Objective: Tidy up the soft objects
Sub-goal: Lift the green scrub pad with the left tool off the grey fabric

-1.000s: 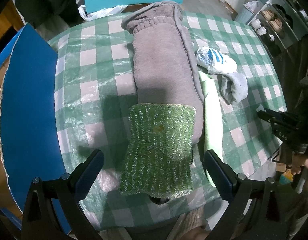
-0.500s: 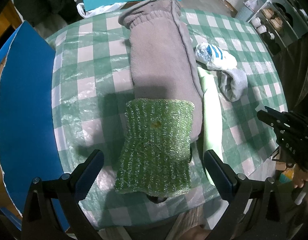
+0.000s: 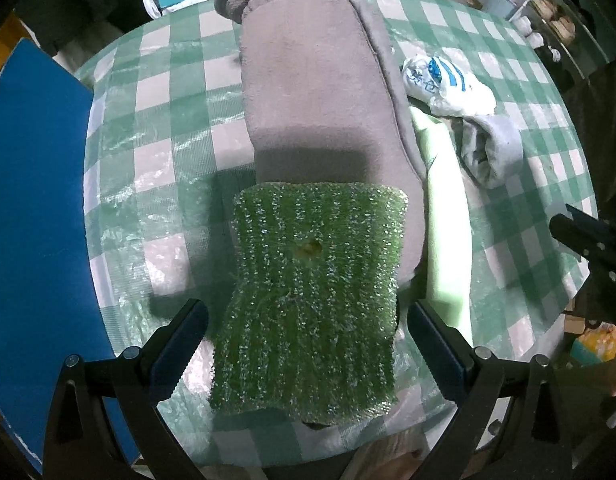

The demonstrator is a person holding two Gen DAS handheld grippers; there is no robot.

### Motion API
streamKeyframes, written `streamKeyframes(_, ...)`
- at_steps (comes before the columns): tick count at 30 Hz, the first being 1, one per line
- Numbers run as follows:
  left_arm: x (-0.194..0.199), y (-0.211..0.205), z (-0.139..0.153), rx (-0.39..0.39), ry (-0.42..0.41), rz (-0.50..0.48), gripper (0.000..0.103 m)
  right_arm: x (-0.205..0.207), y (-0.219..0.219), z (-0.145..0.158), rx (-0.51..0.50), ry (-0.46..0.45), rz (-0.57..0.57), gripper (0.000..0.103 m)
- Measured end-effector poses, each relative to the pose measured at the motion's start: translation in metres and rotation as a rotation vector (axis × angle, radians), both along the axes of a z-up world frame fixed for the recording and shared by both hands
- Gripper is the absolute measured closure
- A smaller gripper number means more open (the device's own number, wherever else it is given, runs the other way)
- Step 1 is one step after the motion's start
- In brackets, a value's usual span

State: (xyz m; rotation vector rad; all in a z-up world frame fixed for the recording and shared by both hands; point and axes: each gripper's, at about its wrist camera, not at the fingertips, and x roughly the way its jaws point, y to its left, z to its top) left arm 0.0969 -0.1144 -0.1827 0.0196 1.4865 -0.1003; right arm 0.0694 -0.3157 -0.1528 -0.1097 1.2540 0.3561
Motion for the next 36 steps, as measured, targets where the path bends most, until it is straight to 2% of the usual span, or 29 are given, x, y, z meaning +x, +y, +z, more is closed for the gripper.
streamKeyframes(3,0.002,0.003,0.003,-0.025,-0.014,0.015,0.007,-0.001,0.001,0.002,0.005,-0.004,0.004,0.087)
streamKeyframes(5,0.004,0.006,0.005,-0.043,-0.018,0.024,0.019,-0.002,0.002,0.003,0.006,-0.007,0.007,0.087)
streamKeyframes(7,0.005,0.010,0.005,-0.070,-0.013,0.034,0.028,-0.002,0.004,0.005,0.008,-0.009,0.008,0.087)
streamKeyframes(9,0.006,0.014,0.005,-0.088,-0.015,0.041,0.031,-0.002,0.005,0.006,0.009,-0.012,0.009,0.087)
streamKeyframes(11,0.007,0.015,0.007,-0.097,-0.024,0.045,0.042,-0.002,0.007,0.008,0.011,-0.014,0.010,0.087)
streamKeyframes(13,0.006,0.017,0.009,-0.103,-0.026,0.047,0.045,-0.002,0.008,0.009,0.010,-0.015,0.012,0.087)
streamKeyframes(18,-0.007,0.024,0.024,-0.114,-0.055,0.045,0.046,-0.003,0.013,0.011,0.009,-0.018,0.021,0.087)
streamKeyframes(25,-0.015,0.029,0.033,-0.125,-0.079,0.029,0.079,-0.005,0.018,0.018,0.010,-0.030,0.025,0.087)
streamKeyframes(28,-0.018,0.030,0.033,-0.131,-0.078,0.026,0.090,-0.006,0.020,0.021,0.011,-0.035,0.027,0.087)
streamKeyframes(36,-0.025,0.030,0.050,-0.116,-0.138,-0.004,0.092,-0.009,0.025,0.030,0.016,-0.054,0.031,0.087)
